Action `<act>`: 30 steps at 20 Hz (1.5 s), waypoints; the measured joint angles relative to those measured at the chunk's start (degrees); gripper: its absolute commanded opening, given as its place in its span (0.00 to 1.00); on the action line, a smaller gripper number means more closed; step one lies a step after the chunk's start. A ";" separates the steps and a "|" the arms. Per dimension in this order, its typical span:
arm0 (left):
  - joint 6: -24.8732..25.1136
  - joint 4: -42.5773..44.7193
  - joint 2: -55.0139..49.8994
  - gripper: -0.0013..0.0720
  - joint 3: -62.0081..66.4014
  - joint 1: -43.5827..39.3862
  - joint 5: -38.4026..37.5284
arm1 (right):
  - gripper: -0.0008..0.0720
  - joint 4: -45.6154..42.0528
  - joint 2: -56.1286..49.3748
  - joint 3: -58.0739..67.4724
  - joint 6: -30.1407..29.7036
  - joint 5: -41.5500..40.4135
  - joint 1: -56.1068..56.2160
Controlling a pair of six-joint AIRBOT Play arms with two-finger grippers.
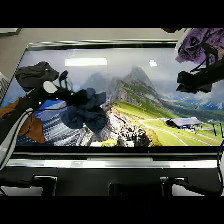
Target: Fold the clothes and pants, and hang the long-sleeved shirts on hangers.
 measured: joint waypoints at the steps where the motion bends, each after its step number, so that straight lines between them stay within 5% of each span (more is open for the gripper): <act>1: -1.07 -1.86 -0.50 0.04 1.84 -2.95 1.44 | 0.14 -0.52 0.52 0.00 -0.11 0.94 0.00; 5: -6.21 -5.99 -5.95 0.04 9.99 -14.16 7.17 | 0.15 -3.67 3.34 0.00 -0.85 4.28 0.00; 6: -7.65 -6.54 -8.02 0.05 11.98 -16.22 8.13 | 0.24 -4.57 4.26 0.00 -1.05 4.92 0.00; 7: -8.81 -6.86 -10.12 0.20 13.77 -17.81 9.11 | 0.29 -5.57 5.16 0.00 -1.46 5.35 0.00; 9: -10.54 -7.69 -14.03 0.73 16.68 -19.93 9.70 | 0.30 -7.48 6.47 0.00 -1.92 5.77 0.00; 10: -11.39 -8.28 -15.41 0.79 17.70 -20.33 9.62 | 0.36 -8.37 6.88 0.00 -2.21 5.79 0.00; 12: -11.76 -8.85 -16.55 0.79 18.93 -19.47 7.89 | 0.58 -9.55 7.39 -0.04 -2.67 4.96 -0.02; 19: -7.61 -4.63 -10.10 0.79 20.15 -4.17 -3.08 | 0.58 -10.16 3.28 -5.42 1.62 -9.11 -0.09; 25: -6.14 -4.33 -6.69 0.78 20.22 7.89 -10.51 | 0.59 12.61 -12.92 -15.23 -1.51 -18.14 -0.09; 30: -5.49 -4.26 -6.21 0.78 20.22 11.10 -12.72 | 0.59 20.79 -21.29 -16.81 -6.34 -22.80 -0.09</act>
